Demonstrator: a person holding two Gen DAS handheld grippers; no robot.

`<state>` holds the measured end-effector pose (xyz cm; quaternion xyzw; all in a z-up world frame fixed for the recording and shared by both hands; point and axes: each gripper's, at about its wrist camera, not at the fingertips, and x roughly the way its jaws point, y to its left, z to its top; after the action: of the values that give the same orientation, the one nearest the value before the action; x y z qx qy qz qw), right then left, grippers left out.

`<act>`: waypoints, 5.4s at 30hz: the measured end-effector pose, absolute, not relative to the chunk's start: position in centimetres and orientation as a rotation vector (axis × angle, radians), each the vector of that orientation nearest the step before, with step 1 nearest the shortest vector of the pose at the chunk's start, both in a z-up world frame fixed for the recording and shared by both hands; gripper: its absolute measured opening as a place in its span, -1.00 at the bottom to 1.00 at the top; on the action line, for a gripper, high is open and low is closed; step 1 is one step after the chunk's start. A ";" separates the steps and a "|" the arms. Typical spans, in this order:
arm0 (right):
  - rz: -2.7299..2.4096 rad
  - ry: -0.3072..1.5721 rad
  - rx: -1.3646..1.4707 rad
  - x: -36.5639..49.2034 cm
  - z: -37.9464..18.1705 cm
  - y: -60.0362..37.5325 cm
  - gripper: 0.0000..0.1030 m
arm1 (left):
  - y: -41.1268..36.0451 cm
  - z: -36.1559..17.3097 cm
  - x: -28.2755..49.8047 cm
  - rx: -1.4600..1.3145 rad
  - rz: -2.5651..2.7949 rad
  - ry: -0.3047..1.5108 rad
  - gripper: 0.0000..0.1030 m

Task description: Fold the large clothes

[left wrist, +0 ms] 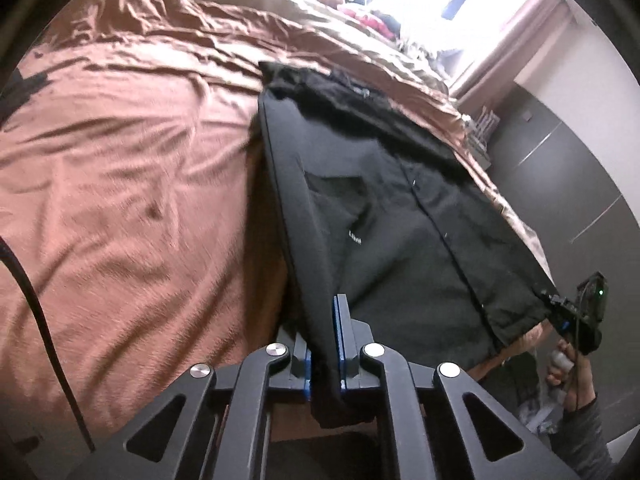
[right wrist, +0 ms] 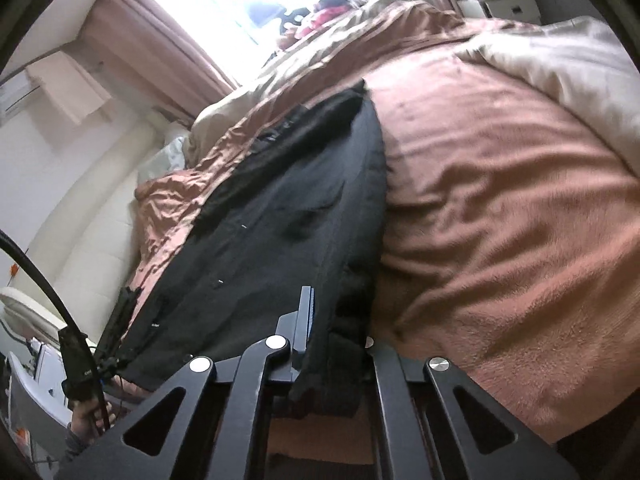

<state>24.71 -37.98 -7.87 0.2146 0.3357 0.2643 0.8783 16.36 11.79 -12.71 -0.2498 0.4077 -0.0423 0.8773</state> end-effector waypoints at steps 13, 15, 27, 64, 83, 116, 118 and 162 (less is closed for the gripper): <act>0.632 0.615 0.389 17.6 -4.9 -38.5 -0.98 | 13.0 -7.6 11.0 -0.487 -0.095 0.752 -0.85; 0.643 0.605 0.380 16.3 -4.8 -38.8 -0.98 | 12.9 -6.9 9.7 -0.478 -0.099 0.744 -0.85; 0.671 0.587 0.348 9.2 -4.9 -40.8 -0.98 | 11.1 -4.9 0.6 -0.428 -0.097 0.701 -0.85; 0.683 0.445 0.337 13.9 0.7 -39.7 -0.98 | 13.0 4.3 5.3 -0.351 -0.125 0.510 -0.85; 0.608 0.404 0.352 28.9 3.7 -34.5 -0.98 | 16.9 8.3 21.2 -0.306 -0.062 0.493 -0.85; 0.376 0.659 0.276 50.4 0.4 -21.0 1.00 | 23.3 -8.2 44.2 -0.378 0.046 0.846 -0.27; 0.389 0.657 0.268 50.2 0.7 -20.5 1.00 | 23.1 -7.4 43.7 -0.334 0.092 0.818 0.99; 0.336 0.802 0.093 48.3 0.3 -21.7 -0.96 | 23.7 -13.2 36.6 -0.405 0.021 0.985 -0.76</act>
<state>48.34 -21.67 0.34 0.0451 0.3882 0.1626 0.9060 36.61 23.69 -13.22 -0.1931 0.4695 0.0102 0.8615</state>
